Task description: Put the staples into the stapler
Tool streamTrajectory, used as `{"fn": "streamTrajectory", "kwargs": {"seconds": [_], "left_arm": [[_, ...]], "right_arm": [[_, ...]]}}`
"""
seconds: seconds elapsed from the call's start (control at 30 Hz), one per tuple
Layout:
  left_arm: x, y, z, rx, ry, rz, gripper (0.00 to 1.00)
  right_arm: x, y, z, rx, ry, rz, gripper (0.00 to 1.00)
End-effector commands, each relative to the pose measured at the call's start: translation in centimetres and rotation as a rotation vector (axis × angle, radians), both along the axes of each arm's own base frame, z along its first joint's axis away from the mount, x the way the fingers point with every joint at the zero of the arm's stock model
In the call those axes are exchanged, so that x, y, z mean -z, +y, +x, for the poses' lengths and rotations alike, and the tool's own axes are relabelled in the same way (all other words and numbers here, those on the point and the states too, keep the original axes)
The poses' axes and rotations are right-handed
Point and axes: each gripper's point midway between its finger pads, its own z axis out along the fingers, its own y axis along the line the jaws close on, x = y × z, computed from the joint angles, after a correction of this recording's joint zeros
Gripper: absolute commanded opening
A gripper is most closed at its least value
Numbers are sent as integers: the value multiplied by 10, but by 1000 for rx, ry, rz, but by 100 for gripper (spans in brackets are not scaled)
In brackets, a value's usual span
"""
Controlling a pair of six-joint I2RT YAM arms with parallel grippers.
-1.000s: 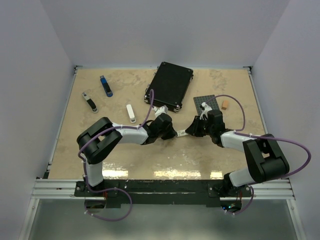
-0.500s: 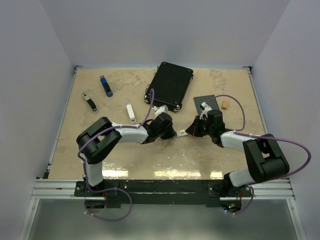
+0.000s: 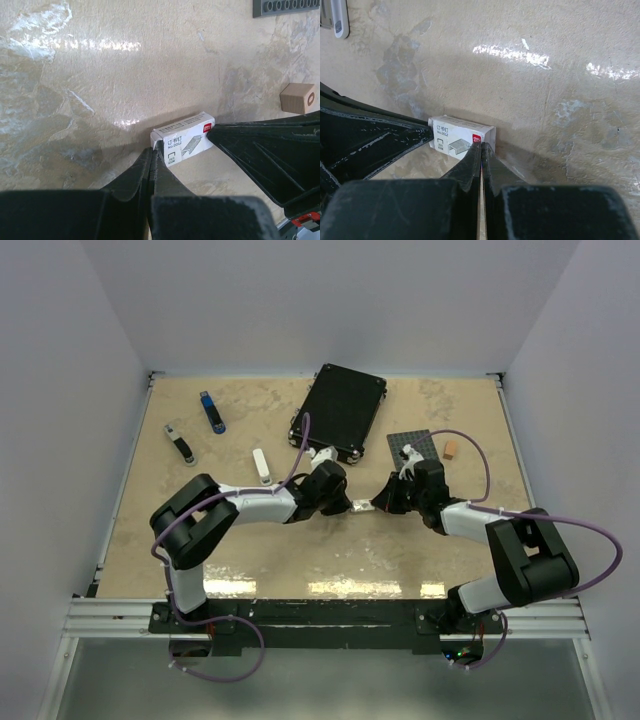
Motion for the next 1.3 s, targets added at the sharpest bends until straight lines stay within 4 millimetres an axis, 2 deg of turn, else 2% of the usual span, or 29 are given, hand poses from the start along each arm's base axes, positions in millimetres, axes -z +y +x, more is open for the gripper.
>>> {"fn": "streamTrajectory", "kwargs": {"seconds": [0.0,0.3,0.8,1.17,1.2,1.27], "left_arm": [[-19,6,16,-17,-56,44,0],[-5,19,14,-24,-27,138,0],[-8,29,21,-16,-33,163,0],[-7,24,23,2,-30,157,0],[-8,24,24,1,-30,156,0],[-10,22,24,5,-36,153,0]], "right_arm": [[-7,-9,9,51,-38,-28,0],[-9,-11,10,65,-42,-30,0],[-7,-23,14,117,-35,-63,0],[-8,-30,15,142,-37,-81,0],[-8,-29,15,140,-37,-79,4],[-8,-30,16,141,-40,-81,5]]}}
